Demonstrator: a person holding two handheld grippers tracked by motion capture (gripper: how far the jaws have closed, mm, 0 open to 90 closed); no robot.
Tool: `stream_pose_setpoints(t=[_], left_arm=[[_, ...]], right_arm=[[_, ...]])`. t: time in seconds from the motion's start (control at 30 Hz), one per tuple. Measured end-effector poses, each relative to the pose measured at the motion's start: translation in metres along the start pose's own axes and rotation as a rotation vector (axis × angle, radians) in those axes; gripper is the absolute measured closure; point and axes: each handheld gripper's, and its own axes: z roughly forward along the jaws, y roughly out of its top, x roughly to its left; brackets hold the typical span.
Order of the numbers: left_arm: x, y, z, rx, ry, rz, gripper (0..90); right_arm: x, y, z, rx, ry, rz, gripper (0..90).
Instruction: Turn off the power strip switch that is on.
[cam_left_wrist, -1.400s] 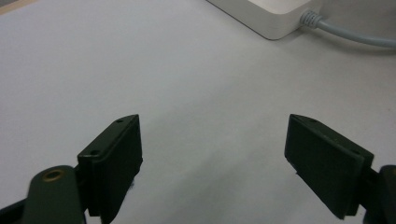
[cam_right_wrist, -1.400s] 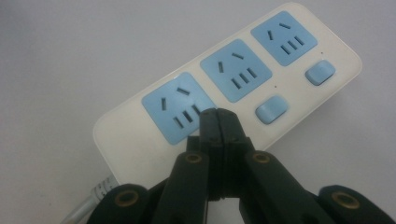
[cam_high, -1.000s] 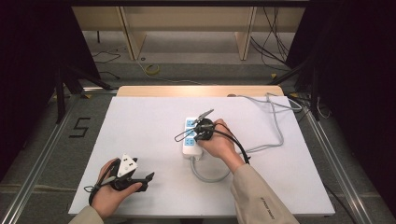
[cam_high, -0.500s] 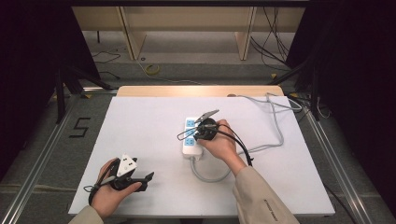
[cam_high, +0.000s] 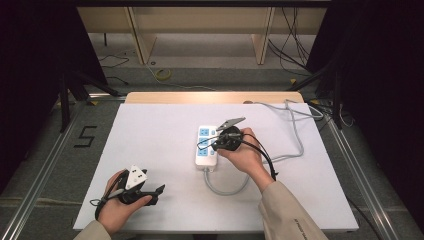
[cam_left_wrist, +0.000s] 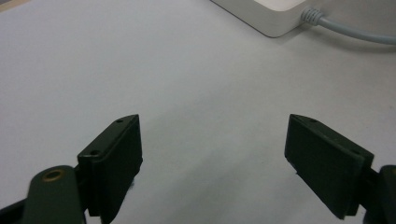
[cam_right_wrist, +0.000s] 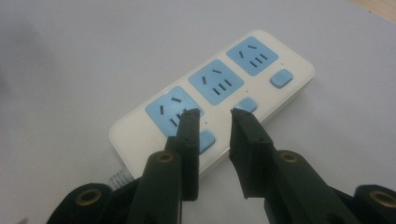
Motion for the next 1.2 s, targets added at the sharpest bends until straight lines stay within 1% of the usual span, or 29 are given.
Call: stream_pose_setpoints(t=[0.23,0.47,0.53,0.67,0.77,1.0,1.07,1.2], left_arm=[[0.000,0.000,0.000,0.002,0.001,-0.003,18.8],[0.000,-0.001,0.000,0.002,0.002,-0.003,18.7],[0.000,-0.001,0.000,0.003,0.001,-0.003,18.8],[0.001,-0.001,0.000,0.006,0.001,-0.004,18.7],[0.001,-0.001,0.000,0.006,0.003,-0.005,18.7],[0.000,-0.001,-0.001,0.004,0.004,-0.008,18.7],[0.000,-0.001,-0.001,0.003,0.004,-0.009,18.8],[0.001,-0.001,-0.001,0.006,0.005,-0.005,18.7]], right_arm=[[0.000,-0.005,-0.010,-0.021,0.006,0.004,68.0],[-0.001,-0.019,-0.025,-0.043,-0.005,-0.001,63.0],[-0.001,-0.023,-0.030,-0.052,0.001,0.001,61.5],[-0.003,-0.032,-0.037,-0.057,-0.013,-0.009,59.8],[-0.003,-0.038,-0.042,-0.068,-0.020,-0.003,58.9],[-0.005,-0.047,-0.052,-0.082,-0.030,-0.007,56.0],[-0.005,-0.050,-0.055,-0.093,-0.025,0.001,55.8],[-0.004,-0.059,-0.062,-0.110,-0.022,0.002,54.2]])
